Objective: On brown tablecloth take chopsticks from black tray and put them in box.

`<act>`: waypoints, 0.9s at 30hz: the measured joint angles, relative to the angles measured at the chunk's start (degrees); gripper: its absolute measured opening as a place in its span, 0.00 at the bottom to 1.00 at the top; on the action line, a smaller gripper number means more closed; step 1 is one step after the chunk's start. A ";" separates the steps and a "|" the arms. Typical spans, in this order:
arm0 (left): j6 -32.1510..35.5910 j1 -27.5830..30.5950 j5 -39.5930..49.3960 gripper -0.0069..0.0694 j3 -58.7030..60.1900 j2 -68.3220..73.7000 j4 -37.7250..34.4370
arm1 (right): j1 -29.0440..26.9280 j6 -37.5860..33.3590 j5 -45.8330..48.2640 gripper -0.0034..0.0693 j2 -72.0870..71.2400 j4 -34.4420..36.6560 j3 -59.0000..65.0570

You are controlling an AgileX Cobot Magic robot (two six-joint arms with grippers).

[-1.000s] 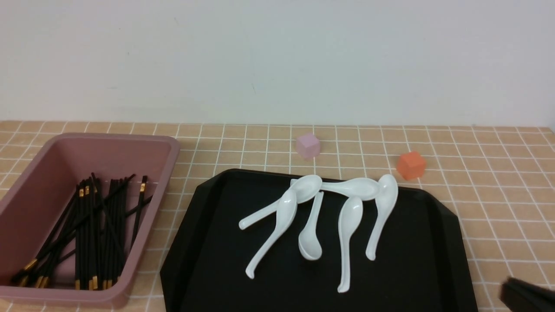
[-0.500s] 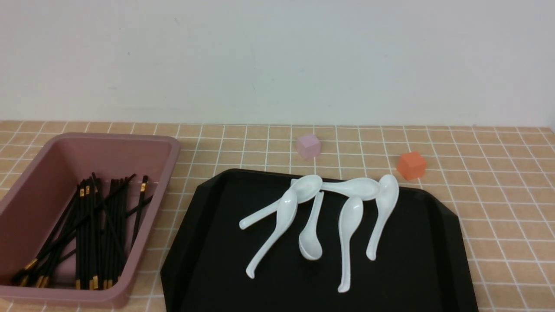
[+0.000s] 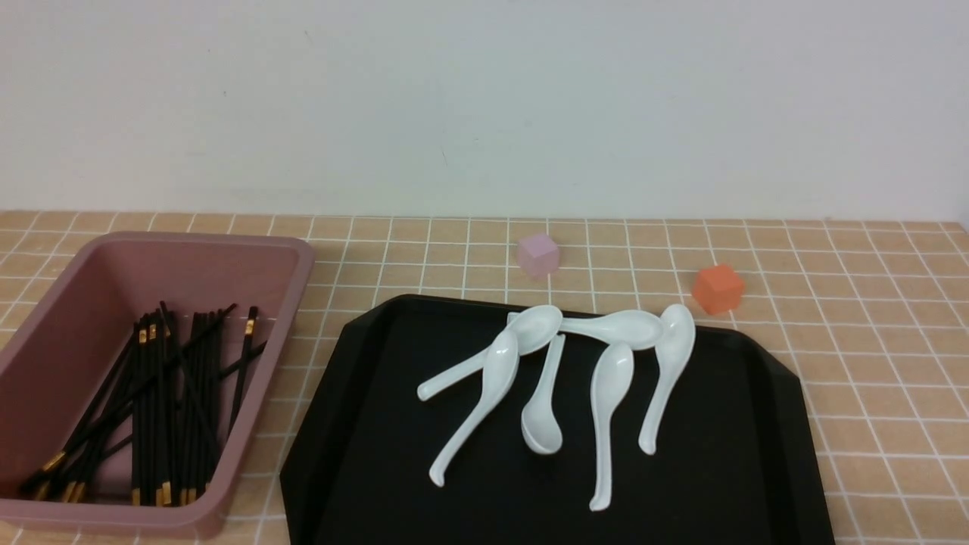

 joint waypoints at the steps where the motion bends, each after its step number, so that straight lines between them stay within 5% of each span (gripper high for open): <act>1: 0.00 0.00 0.00 0.40 0.00 0.00 0.00 | 0.00 0.00 0.00 0.13 0.00 -0.07 0.00; 27: 0.00 0.00 0.00 0.40 0.00 0.00 0.00 | 0.00 0.00 0.00 0.18 0.00 -0.11 -0.05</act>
